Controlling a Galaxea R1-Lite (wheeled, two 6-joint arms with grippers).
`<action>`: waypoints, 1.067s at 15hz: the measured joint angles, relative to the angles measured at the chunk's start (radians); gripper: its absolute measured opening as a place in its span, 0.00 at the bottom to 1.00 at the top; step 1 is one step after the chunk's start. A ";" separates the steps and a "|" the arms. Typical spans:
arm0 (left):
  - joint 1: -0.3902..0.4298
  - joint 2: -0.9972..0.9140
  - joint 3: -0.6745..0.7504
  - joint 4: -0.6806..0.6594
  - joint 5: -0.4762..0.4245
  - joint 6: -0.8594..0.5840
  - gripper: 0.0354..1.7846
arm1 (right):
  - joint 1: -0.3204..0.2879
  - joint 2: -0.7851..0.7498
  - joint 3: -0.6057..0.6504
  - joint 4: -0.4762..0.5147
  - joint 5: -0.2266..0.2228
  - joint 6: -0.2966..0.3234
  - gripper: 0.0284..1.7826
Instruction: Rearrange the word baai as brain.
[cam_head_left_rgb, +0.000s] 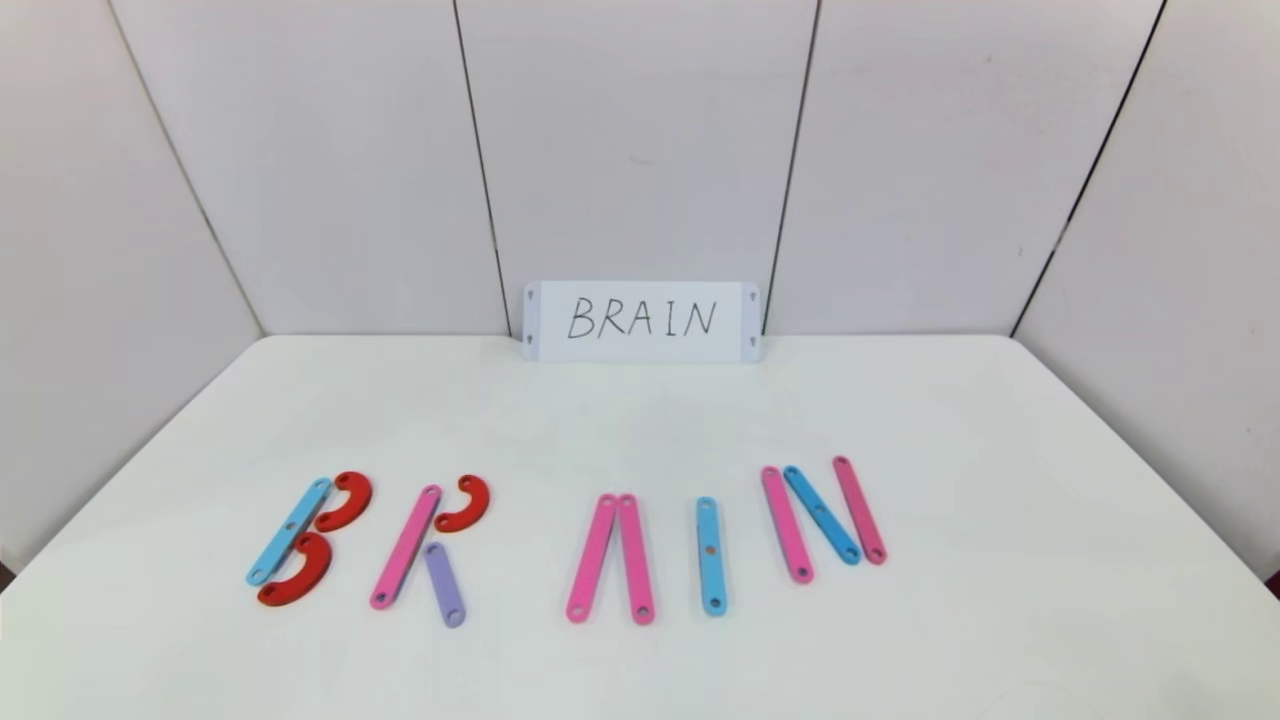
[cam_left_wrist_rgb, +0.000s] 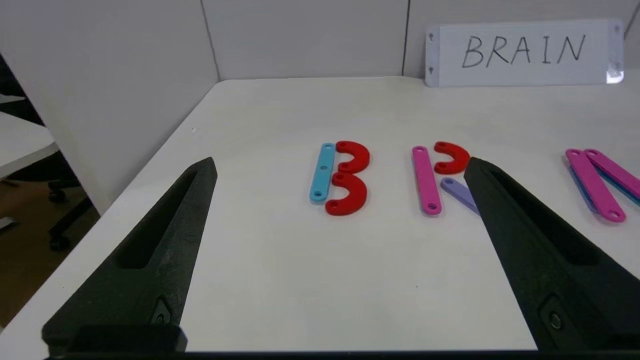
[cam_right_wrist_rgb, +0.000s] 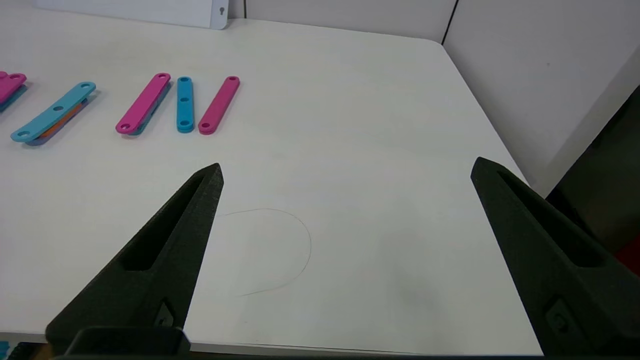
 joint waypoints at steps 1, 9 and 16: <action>0.001 -0.001 0.004 0.032 -0.030 0.000 0.97 | 0.000 0.000 0.000 0.000 -0.003 0.015 0.97; 0.001 -0.002 0.017 0.107 -0.074 0.002 0.97 | 0.001 0.000 0.000 -0.002 -0.003 0.026 0.97; 0.001 -0.002 0.018 0.108 -0.074 -0.015 0.97 | 0.001 0.000 0.000 -0.004 -0.010 0.042 0.97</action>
